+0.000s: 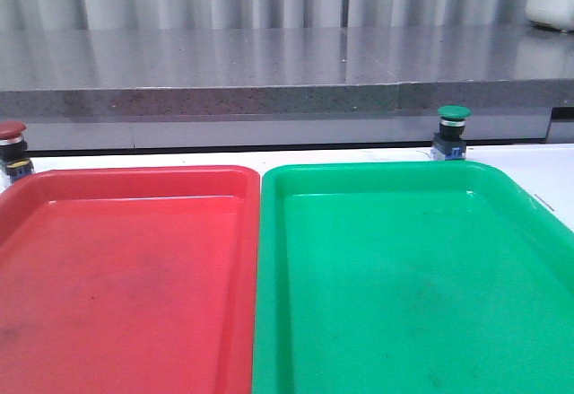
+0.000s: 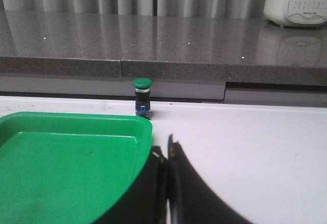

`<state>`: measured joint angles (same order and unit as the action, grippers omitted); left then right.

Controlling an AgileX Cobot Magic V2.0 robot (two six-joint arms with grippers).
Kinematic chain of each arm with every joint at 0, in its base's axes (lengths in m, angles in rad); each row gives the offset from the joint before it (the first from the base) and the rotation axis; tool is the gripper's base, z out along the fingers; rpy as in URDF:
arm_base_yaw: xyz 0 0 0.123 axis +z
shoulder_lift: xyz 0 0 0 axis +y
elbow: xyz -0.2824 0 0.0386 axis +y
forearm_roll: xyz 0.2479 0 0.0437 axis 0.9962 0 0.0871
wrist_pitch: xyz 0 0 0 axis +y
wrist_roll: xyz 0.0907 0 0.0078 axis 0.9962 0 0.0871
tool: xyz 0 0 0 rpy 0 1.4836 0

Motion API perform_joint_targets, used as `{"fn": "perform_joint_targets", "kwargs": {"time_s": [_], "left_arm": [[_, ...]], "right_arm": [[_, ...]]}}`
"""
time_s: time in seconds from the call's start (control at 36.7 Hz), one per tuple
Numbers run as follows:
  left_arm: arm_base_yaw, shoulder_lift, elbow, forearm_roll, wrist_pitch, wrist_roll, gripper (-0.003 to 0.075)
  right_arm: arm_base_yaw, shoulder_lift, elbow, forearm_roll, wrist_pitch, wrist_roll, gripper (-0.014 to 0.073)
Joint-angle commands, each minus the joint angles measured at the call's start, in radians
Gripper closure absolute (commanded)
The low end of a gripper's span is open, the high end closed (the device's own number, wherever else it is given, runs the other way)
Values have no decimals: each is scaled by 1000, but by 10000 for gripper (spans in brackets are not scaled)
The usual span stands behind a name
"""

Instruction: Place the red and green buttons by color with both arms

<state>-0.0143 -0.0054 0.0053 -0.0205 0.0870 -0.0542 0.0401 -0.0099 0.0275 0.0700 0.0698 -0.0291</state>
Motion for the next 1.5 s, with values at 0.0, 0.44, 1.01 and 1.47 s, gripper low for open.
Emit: {"fn": "perform_joint_targets", "kwargs": {"time_s": [0.0, 0.44, 1.01, 1.47], "left_arm": [[2, -16, 24, -1, -87, -4, 740], [2, -16, 24, -1, -87, -4, 740], [2, -16, -14, -24, -194, -8, 740], [2, 113, -565, -14, 166, -5, 740]], "right_arm": [[-4, -17, -6, -2, -77, 1, 701], [-4, -17, -6, -2, -77, 1, 701], [-4, -17, -43, -2, -123, 0, 701], [-4, 233, -550, -7, 253, -64, 701]]}}
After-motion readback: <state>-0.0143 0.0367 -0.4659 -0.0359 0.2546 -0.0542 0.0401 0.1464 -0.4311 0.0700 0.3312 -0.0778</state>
